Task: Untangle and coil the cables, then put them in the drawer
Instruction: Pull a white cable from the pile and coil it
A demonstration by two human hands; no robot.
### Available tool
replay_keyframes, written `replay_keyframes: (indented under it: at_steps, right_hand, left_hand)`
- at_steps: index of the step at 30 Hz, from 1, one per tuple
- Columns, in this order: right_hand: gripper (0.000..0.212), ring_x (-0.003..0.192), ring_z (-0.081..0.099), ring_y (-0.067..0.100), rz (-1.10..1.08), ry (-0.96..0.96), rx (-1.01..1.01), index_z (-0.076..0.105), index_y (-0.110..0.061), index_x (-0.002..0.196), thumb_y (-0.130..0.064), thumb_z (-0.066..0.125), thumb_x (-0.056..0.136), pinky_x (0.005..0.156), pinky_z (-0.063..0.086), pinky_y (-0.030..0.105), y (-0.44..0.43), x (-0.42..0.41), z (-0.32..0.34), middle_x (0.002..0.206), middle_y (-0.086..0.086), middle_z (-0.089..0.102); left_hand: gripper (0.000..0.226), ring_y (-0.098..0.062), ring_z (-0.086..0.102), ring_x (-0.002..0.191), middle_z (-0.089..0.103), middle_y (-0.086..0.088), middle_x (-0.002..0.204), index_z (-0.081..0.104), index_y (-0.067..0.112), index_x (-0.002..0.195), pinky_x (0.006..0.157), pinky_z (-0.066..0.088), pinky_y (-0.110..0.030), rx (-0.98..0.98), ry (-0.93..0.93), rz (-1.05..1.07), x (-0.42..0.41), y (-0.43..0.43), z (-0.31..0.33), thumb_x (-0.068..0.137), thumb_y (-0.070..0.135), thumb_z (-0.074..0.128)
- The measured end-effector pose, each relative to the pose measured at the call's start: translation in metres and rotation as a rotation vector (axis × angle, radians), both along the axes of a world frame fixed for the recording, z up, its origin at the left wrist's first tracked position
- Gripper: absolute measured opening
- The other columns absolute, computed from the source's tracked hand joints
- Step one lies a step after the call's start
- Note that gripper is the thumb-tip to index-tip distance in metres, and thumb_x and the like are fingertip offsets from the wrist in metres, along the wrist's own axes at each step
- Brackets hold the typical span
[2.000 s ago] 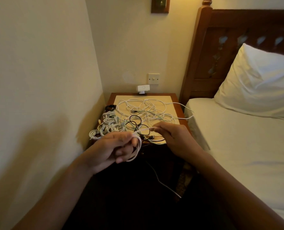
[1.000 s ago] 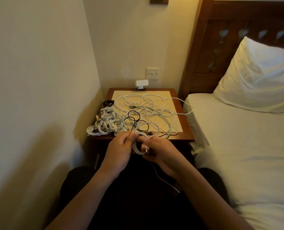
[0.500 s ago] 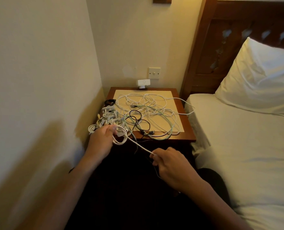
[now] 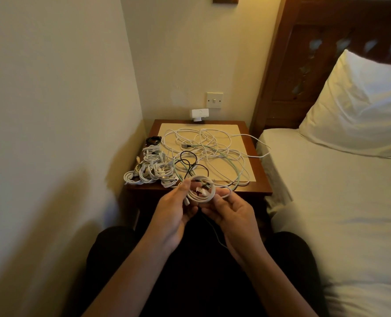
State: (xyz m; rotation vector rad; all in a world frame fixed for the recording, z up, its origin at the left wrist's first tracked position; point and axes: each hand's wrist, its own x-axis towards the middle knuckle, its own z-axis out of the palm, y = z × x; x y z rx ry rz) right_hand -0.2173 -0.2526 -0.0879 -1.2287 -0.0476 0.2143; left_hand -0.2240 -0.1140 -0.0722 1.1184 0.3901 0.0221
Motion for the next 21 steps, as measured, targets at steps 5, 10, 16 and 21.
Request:
replay_keyframes:
  at_steps: [5, 10, 16, 21]
  right_hand:
    - [0.021, 0.097, 0.074, 0.024, 0.019, 0.002, -0.028, 0.072, -0.011, 0.117, -0.014, 0.065, 0.098, 0.082, 0.061, 0.03, 0.003, -0.001, -0.001, 0.105, 0.011, 0.078]
    - [0.027, 0.085, 0.074, 0.018, 0.089, -0.024, -0.243, 0.067, -0.018, 0.121, -0.013, 0.071, 0.095, 0.076, 0.059, 0.028, -0.012, 0.0, -0.002, 0.101, 0.007, 0.078]
    - [0.023, 0.095, 0.077, 0.019, 0.061, 0.01, -0.275, 0.069, -0.017, 0.117, -0.014, 0.049, 0.107, 0.081, 0.062, 0.031, -0.022, -0.003, -0.004, 0.105, 0.006, 0.079]
    - [0.023, 0.083, 0.072, 0.005, -0.011, -0.15, -0.455, 0.075, -0.028, 0.117, -0.019, 0.059, 0.103, 0.074, 0.057, 0.023, -0.014, -0.008, -0.007, 0.095, -0.007, 0.079]
  left_hand:
    - [0.033, -0.023, 0.073, 0.094, 0.076, -0.019, 0.108, 0.074, 0.005, 0.109, 0.079, 0.053, -0.034, -0.042, 0.012, -0.059, -0.004, -0.013, 0.001, 0.106, 0.028, 0.05]
    - [0.033, -0.019, 0.072, 0.088, 0.077, -0.014, 0.105, 0.074, 0.003, 0.107, 0.081, 0.052, -0.035, 0.008, -0.012, 0.014, -0.005, -0.008, -0.001, 0.106, 0.025, 0.05]
    - [0.033, -0.011, 0.072, 0.078, 0.077, -0.008, 0.094, 0.075, 0.004, 0.101, 0.078, 0.052, -0.03, 0.008, -0.015, 0.035, -0.004, -0.005, 0.0, 0.106, 0.026, 0.05]
    - [0.037, -0.01, 0.068, 0.069, 0.073, -0.008, 0.084, 0.076, 0.005, 0.103, 0.066, 0.05, -0.027, -0.046, -0.027, 0.005, -0.006, -0.018, 0.0, 0.104, 0.033, 0.051]
